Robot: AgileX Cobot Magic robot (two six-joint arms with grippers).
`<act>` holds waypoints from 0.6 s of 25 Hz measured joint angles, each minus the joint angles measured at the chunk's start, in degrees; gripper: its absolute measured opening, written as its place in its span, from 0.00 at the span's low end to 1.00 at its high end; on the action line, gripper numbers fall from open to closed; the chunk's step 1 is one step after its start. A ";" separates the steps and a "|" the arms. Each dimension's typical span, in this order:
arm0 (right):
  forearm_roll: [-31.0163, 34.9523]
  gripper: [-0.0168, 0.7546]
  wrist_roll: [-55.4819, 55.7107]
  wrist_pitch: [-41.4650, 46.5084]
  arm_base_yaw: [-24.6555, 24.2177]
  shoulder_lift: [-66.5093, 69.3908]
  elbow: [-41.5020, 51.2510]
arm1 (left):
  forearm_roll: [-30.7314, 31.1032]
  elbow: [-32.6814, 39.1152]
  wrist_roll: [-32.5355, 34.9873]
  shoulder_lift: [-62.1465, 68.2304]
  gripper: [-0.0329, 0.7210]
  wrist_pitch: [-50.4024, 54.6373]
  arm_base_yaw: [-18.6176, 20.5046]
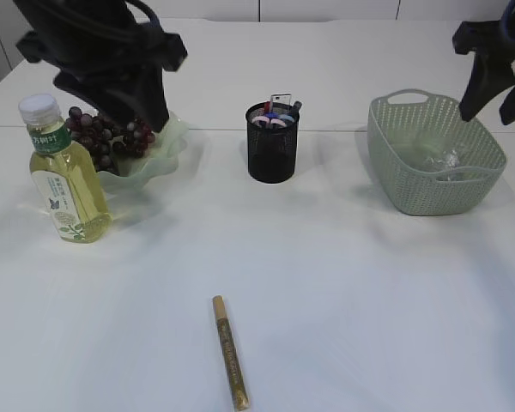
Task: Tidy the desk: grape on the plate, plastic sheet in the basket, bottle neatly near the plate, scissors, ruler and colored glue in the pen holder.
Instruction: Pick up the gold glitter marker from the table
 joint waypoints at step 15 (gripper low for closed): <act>2.72 0.52 9.78 0.00 25.55 2.62 2.23 | 5.91 0.00 0.00 -16.00 0.44 0.98 0.00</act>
